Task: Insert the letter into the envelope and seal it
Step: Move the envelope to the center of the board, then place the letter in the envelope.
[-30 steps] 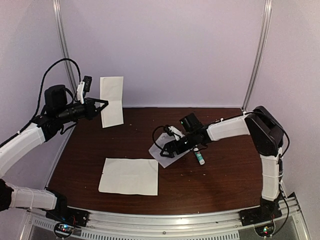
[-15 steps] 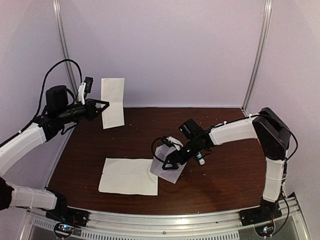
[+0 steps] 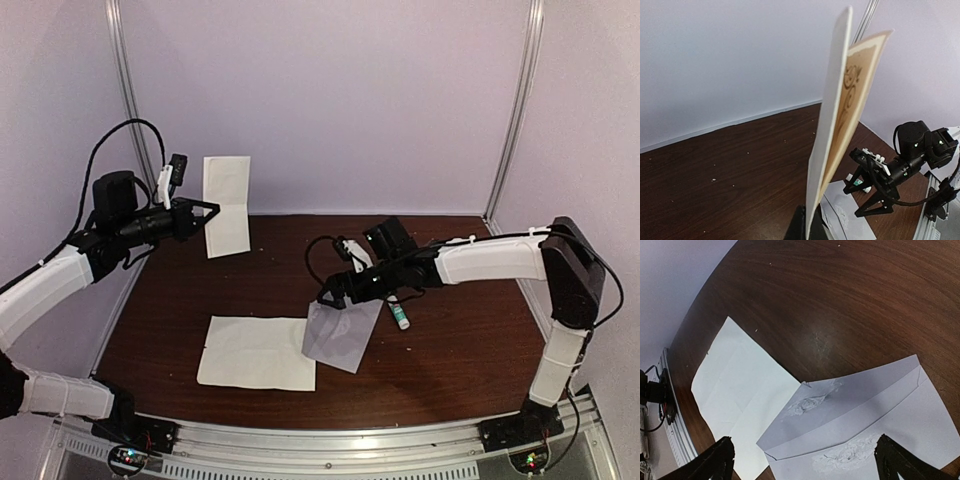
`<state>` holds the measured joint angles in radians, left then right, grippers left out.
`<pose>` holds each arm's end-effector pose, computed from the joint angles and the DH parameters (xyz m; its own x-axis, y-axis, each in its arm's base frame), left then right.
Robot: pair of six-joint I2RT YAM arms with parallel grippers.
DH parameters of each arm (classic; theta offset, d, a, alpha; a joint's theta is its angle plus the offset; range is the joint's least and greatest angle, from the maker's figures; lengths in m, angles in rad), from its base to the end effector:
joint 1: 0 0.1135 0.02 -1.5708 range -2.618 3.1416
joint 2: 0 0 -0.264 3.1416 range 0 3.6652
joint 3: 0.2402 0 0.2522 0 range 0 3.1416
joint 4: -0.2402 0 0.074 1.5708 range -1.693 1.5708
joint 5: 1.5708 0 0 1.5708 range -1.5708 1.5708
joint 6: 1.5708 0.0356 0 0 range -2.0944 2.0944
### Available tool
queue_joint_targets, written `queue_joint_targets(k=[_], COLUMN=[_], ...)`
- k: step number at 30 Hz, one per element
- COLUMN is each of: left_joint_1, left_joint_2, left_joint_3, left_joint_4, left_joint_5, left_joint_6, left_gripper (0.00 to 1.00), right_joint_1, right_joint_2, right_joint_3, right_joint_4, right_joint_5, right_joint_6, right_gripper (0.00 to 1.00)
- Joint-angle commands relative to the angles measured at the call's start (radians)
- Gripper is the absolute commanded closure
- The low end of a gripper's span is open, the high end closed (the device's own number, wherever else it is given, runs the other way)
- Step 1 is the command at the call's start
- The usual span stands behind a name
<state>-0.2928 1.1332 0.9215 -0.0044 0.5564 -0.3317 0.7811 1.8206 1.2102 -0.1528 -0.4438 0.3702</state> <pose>0.2455 -0.0936 0.3375 -0.4348 -0.1578 -0.8866 0.6319 0.6481 -0.4251 0.2712 0.2904 0.2047 -0.7674 -0.3007 -0.5663 -0.6206 0.5703 0.5381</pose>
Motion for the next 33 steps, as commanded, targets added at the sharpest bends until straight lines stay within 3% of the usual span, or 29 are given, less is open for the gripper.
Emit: queue_joint_targets(k=[1,16,26,33], left_joint_1=[0.004,0.004,0.004,0.004], left_joint_2=[0.002,0.003,0.012,0.024], left_joint_3=[-0.007,-0.007,-0.008,-0.009], left_joint_4=[0.05,0.05,0.05,0.05], left_joint_5=[0.013,0.01,0.007,0.009], left_joint_6=[-0.006,-0.006,-0.006,-0.007], left_gripper=[1.0,1.0,1.0,1.0], right_joint_1=[0.005,0.018,0.044,0.078], right_joint_2=[0.054,0.292,0.357,0.322], right_joint_3=[0.029,0.182,0.221,0.155], right_joint_4=[0.079,0.119,0.069,0.049], right_joint_5=[0.098,0.048,-0.125,-0.143], right_joint_6=[0.107,0.08,-0.015,-0.028], right_gripper=[0.01,0.01,0.02,0.03])
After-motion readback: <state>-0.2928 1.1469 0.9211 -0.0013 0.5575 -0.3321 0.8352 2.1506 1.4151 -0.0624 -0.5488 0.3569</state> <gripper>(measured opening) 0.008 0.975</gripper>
